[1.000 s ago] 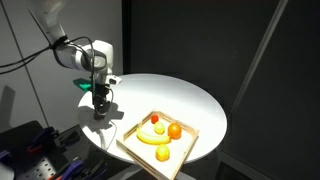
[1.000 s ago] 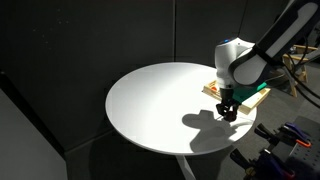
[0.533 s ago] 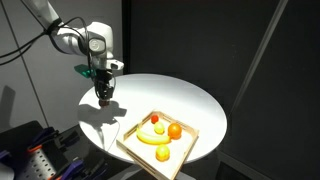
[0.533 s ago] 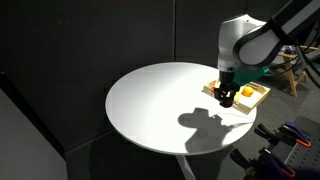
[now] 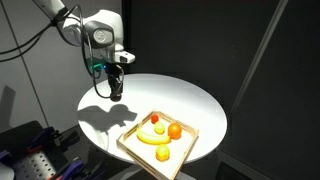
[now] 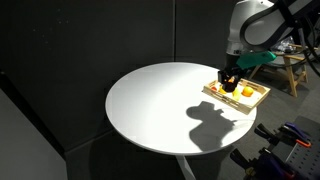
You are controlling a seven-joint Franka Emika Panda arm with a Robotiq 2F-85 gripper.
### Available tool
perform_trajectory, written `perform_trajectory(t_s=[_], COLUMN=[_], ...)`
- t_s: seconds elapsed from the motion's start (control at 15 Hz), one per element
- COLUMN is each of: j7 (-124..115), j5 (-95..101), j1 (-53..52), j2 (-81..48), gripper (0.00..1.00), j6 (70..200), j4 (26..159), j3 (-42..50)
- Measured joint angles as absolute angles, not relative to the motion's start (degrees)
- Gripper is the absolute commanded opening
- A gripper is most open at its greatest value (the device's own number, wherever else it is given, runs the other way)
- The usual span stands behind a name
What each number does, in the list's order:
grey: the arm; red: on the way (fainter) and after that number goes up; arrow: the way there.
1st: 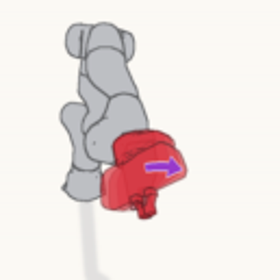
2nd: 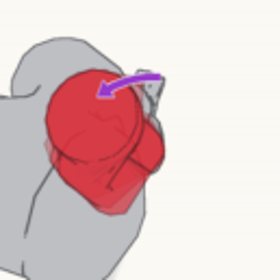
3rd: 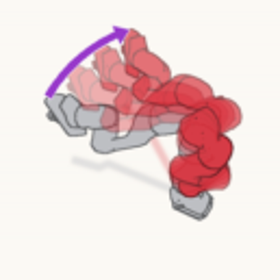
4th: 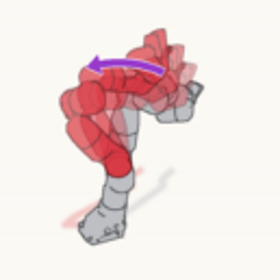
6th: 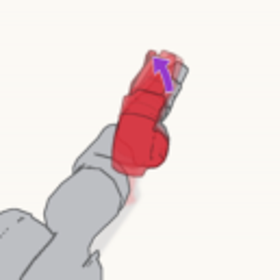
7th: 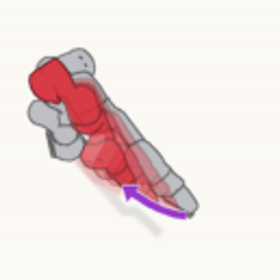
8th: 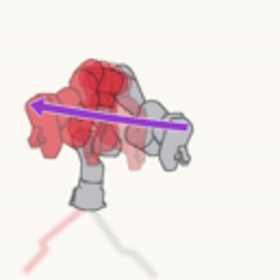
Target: Put the apple in the box
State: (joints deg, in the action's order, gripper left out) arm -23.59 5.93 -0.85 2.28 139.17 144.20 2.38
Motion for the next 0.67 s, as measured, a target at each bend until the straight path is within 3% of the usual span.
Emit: perform_trajectory(t_s=[0.67], j7=[-26.94], j5=[5.93], j1=[6.2], j2=[1.59], gripper=[0.34], j6=[138.9], j4=[140.58], j3=[5.73])
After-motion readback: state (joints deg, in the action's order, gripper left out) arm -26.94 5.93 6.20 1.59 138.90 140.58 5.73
